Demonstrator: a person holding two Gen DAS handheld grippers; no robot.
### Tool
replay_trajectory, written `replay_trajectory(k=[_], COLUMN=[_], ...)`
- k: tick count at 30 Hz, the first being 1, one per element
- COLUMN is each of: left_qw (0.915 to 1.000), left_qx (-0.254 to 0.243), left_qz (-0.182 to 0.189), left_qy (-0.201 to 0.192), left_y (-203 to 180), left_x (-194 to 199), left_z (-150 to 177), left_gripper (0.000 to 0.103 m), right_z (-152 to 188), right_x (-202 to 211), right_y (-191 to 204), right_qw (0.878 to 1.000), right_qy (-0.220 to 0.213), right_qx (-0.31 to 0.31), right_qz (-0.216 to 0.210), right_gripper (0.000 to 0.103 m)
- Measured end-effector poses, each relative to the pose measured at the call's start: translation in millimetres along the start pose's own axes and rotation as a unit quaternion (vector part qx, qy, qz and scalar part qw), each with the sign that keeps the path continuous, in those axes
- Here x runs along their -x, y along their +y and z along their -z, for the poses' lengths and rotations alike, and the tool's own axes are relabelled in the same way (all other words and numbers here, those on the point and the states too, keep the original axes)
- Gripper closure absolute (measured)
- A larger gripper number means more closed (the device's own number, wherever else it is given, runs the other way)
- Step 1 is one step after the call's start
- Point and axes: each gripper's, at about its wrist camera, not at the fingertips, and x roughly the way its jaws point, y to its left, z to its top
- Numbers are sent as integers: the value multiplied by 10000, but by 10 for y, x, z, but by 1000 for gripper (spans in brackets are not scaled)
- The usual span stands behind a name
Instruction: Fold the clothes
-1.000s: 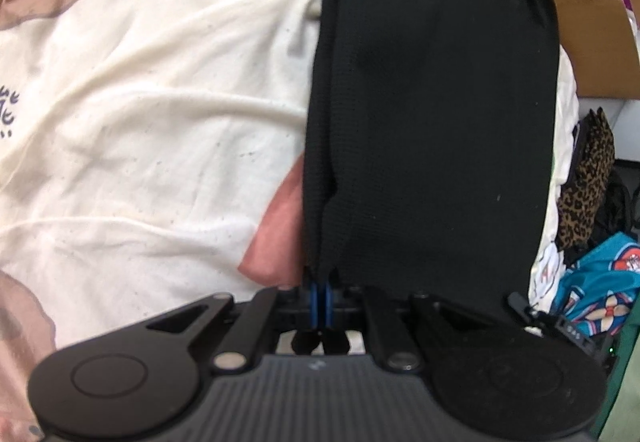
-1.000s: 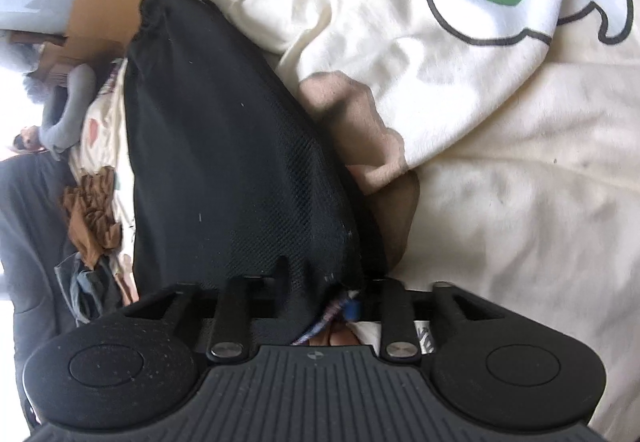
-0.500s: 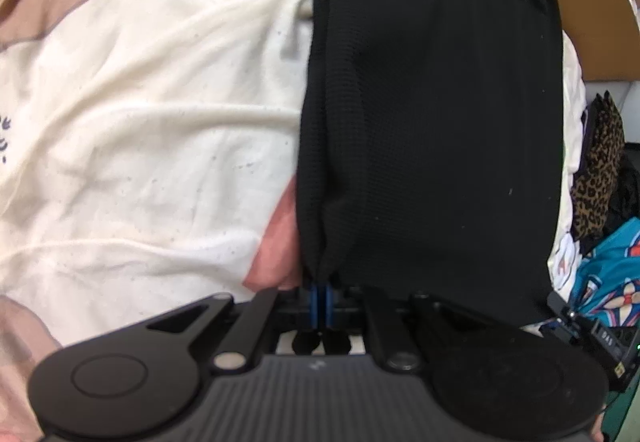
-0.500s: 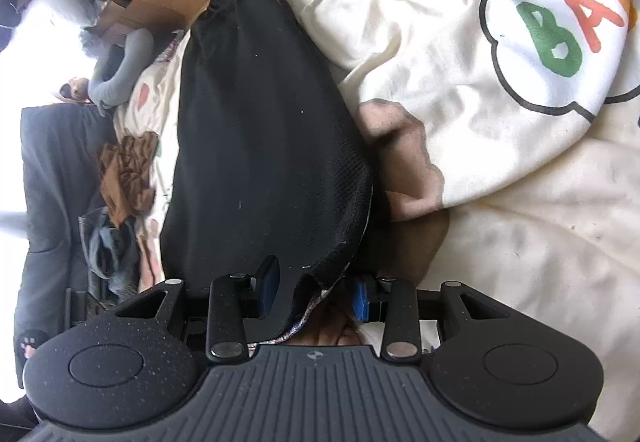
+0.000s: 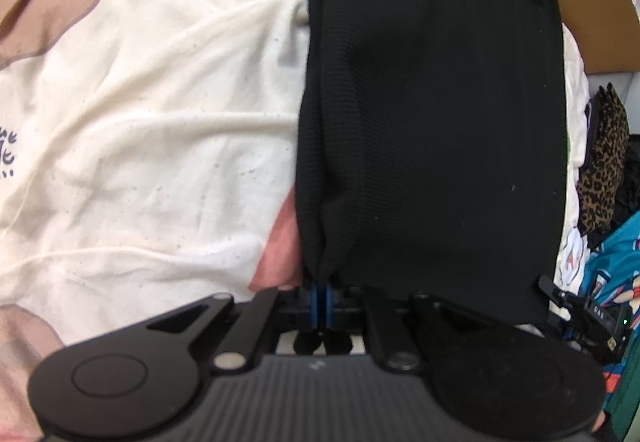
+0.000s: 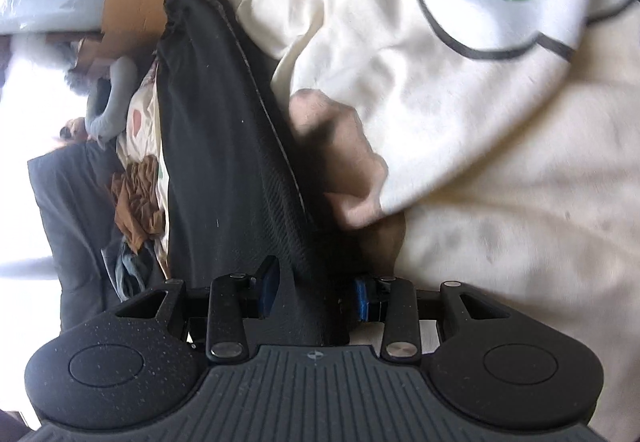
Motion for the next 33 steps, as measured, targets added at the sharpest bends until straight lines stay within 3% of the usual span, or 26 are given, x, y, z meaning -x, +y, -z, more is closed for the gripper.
replay_trajectory(k=[4,8,14,19,22,26,28,29,31,33], left_qw=[10000,10000,10000,10000,10000,10000,10000,9999,9999,9998], left_qx=[-8,-24,-33,-25,-46,-50,-29,-17,-33,-58], left_qz=[0,10,1,16,16,37,73,97,131,178], left_qy=[-1,2,21,24,29,27,28,28,36,43], left_y=[26,50,73,109,121,139,159,169,174,171], left_x=[11,26,50,61,75,119,149,169,216,286], left_z=[14,34,66,96,115,155,182,194,211,227], left_gripper=[99,99,99,99,99,99,99,99,99,99], right_z=[-124,-193,-219,-290,-337,-379,-400,-410,-427,-423], right_x=[-34,-62,-46,-21,-85,-170,-246,-286,-329,-341], right_y=[187,452,677,484,233,-72,-110,-111,-77,34], right_qw=[9975,9862,9721,9810,9916,9963,9946,9937,9925,9910], right_qy=[118,259,534,622,642,739,950,1052,1172,1248], right_qx=[672,1563,2241,1810,1116,235,173,205,252,464], right_qz=[203,470,444,318,85,-380,-376,-315,-239,-108], right_gripper=[61,61,62,62,61,63,76,88,97,99])
